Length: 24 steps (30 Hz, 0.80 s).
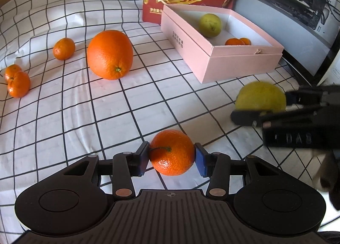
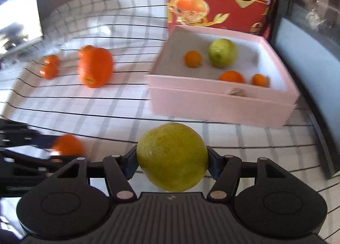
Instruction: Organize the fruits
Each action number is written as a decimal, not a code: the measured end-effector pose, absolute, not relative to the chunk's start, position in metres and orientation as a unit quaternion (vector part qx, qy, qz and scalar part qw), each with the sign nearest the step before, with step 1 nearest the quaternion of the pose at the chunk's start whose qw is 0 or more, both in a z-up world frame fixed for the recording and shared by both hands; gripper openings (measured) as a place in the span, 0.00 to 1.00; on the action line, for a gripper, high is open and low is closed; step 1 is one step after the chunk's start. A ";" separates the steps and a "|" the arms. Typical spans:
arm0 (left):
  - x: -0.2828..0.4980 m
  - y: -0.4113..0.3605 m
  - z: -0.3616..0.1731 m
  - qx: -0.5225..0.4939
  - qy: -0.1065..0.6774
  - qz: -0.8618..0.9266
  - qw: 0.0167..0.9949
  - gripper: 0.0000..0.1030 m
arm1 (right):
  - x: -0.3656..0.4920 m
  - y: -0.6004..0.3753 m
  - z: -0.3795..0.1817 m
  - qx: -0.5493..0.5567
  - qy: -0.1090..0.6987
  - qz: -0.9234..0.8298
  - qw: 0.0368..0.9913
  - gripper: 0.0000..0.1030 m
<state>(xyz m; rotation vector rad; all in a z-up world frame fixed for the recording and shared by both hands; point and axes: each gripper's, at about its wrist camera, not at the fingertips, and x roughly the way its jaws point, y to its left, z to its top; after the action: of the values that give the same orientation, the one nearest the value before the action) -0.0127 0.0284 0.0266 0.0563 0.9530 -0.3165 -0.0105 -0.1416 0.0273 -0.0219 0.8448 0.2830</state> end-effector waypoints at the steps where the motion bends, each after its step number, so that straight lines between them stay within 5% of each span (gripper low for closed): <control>1: -0.012 0.029 0.026 0.026 0.457 -0.153 0.876 0.49 | -0.013 -0.140 0.027 -0.001 0.411 0.145 0.900 0.62; 10: -0.011 0.027 0.026 0.028 0.458 -0.153 0.875 0.49 | -0.016 -0.136 0.018 0.028 0.422 0.162 0.892 0.62; 16: -0.006 0.031 0.027 0.011 0.465 -0.154 0.871 0.49 | -0.019 -0.138 0.023 -0.004 0.384 0.134 0.914 0.77; 24: -0.005 0.036 0.027 -0.003 0.467 -0.164 0.869 0.50 | -0.019 -0.156 0.011 0.006 0.405 0.114 0.907 0.81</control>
<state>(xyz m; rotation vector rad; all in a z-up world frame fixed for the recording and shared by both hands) -0.0048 0.0362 0.0274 -0.0056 0.9782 -0.3439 -0.0187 -0.1564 0.0106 0.0126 0.8361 0.2361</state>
